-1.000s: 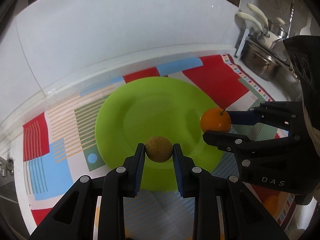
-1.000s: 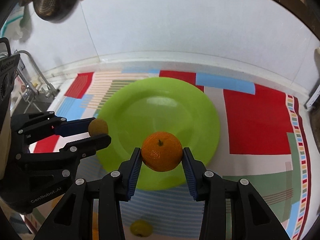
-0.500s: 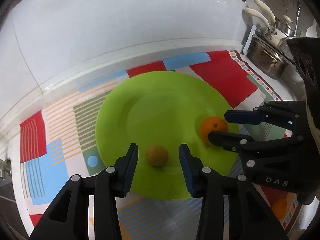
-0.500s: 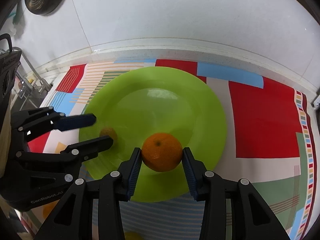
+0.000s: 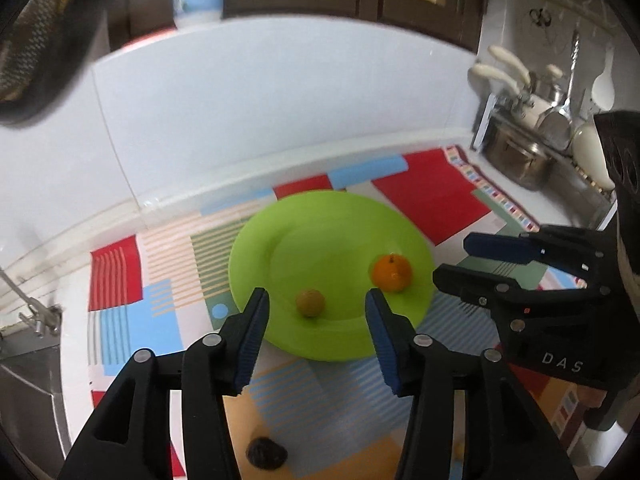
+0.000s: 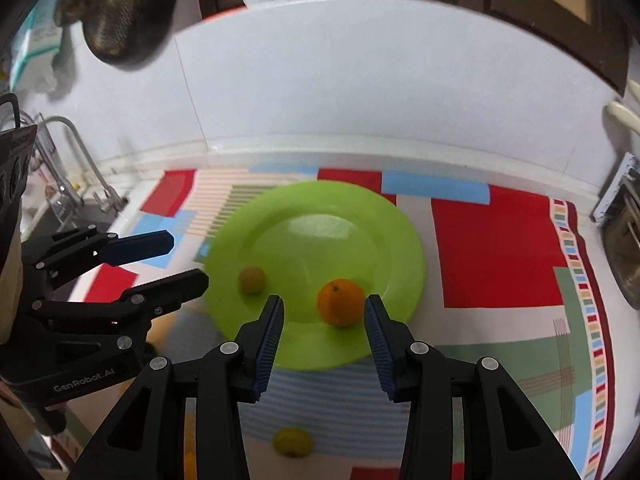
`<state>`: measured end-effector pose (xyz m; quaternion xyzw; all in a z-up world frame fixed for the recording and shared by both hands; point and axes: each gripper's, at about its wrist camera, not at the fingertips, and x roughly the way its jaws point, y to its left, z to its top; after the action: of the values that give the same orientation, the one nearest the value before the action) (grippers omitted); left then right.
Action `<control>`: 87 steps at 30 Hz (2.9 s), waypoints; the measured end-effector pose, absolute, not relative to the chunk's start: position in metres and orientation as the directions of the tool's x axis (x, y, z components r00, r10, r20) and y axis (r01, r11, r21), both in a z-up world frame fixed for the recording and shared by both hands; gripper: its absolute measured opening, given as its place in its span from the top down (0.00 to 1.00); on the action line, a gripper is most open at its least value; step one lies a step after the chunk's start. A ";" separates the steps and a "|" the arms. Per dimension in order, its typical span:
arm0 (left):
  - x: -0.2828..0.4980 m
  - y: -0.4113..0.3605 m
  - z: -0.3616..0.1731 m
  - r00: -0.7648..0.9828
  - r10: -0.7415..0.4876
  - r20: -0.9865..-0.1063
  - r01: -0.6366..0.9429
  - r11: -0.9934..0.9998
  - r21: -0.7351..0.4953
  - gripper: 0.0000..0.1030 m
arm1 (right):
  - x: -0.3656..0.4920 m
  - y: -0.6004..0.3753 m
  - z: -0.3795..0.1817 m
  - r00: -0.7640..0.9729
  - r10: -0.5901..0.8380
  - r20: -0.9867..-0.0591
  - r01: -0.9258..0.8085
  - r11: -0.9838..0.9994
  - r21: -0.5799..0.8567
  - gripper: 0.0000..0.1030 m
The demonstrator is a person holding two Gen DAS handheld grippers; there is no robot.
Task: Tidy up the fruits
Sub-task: 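Lift both tools away from the plate toward the remaining fruits, then grasp the dark plum with the left tool while the right tool grasps a tan fruit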
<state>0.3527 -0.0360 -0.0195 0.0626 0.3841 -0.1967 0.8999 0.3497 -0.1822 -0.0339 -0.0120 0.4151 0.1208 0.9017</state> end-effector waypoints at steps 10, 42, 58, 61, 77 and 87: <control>0.296 -0.021 0.012 0.700 -0.297 -0.649 0.363 0.931 -0.034 0.45 | 0.288 -0.177 0.004 0.719 0.215 -0.661 -0.209 0.974 0.090 0.59; 0.172 -0.001 -0.011 0.777 -0.181 -0.603 0.221 0.975 -0.007 0.44 | 0.173 -0.167 -0.009 0.797 0.168 -0.581 -0.205 0.979 0.002 0.58; 0.157 -0.008 -0.057 0.742 -0.147 -0.654 0.213 0.977 0.021 0.45 | 0.165 -0.157 -0.063 0.698 0.185 -0.692 -0.253 0.967 0.004 0.58; 0.157 -0.011 -0.065 0.729 -0.149 -0.669 0.220 0.975 0.021 0.45 | 0.166 -0.156 -0.074 0.678 0.185 -0.712 -0.258 0.966 0.005 0.58; 0.170 -0.021 -0.107 0.635 -0.163 -0.755 0.241 0.971 -0.007 0.53 | 0.179 -0.163 -0.108 0.616 0.200 -0.762 -0.256 0.966 0.046 0.58; 0.182 -0.026 -0.119 0.601 -0.182 -0.778 0.256 0.966 -0.028 0.66 | 0.190 -0.161 -0.119 0.602 0.199 -0.773 -0.248 0.967 0.056 0.59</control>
<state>0.1815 -0.0260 -0.1194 0.0433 0.4296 -0.1225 0.8937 0.1897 -0.1615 -0.1187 -0.0284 0.4280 0.1250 0.8946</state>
